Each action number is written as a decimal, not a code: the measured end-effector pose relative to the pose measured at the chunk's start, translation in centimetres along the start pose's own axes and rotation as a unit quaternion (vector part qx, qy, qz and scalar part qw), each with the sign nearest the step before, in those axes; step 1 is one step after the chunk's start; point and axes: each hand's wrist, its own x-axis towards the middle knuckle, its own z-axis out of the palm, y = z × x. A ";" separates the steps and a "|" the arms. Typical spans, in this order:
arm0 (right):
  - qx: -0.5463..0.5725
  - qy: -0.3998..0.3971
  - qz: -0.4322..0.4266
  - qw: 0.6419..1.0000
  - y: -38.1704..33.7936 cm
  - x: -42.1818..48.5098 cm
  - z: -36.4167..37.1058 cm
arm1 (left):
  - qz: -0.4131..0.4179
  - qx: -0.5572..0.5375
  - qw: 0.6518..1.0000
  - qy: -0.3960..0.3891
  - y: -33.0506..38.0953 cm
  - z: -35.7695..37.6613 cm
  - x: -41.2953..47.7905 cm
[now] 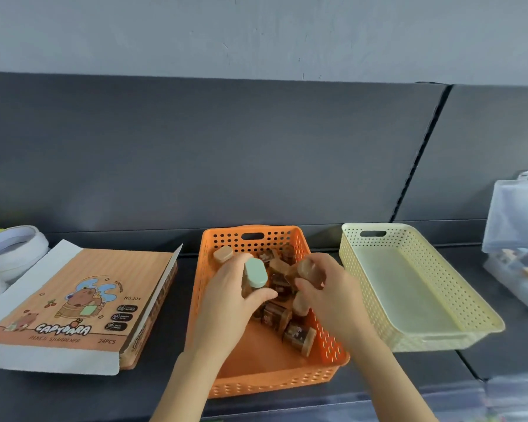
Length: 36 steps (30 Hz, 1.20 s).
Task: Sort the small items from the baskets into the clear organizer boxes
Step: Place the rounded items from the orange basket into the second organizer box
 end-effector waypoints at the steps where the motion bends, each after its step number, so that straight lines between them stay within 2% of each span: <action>1: 0.004 0.017 0.007 1.000 0.1 -0.2 -0.6 | 0.013 -0.004 1.000 0.001 0.4 0.3 0.1; 4: -0.002 0.063 0.031 0.998 0.8 -1.0 -2.6 | 0.054 -0.040 0.998 0.010 1.8 1.7 0.3; 11: -0.027 0.129 0.088 0.987 3.4 -4.4 -7.6 | 0.106 -0.111 0.987 -0.036 6.7 5.7 -0.6; 17: -0.014 0.171 0.106 0.979 6.6 -7.2 -13.5 | 0.154 -0.096 0.979 -0.096 12.7 9.6 -2.0; 24: -0.051 0.195 0.143 0.969 14.5 -11.9 -22.4 | 0.177 -0.117 0.967 -0.141 21.9 16.9 -5.6; 31: -0.100 0.176 0.164 0.965 23.3 -16.3 -32.4 | 0.188 -0.139 0.956 -0.175 31.6 25.5 -9.8; 36: -0.116 0.214 0.193 0.950 28.0 -19.9 -38.6 | 0.211 -0.155 0.936 -0.233 37.9 30.8 -11.8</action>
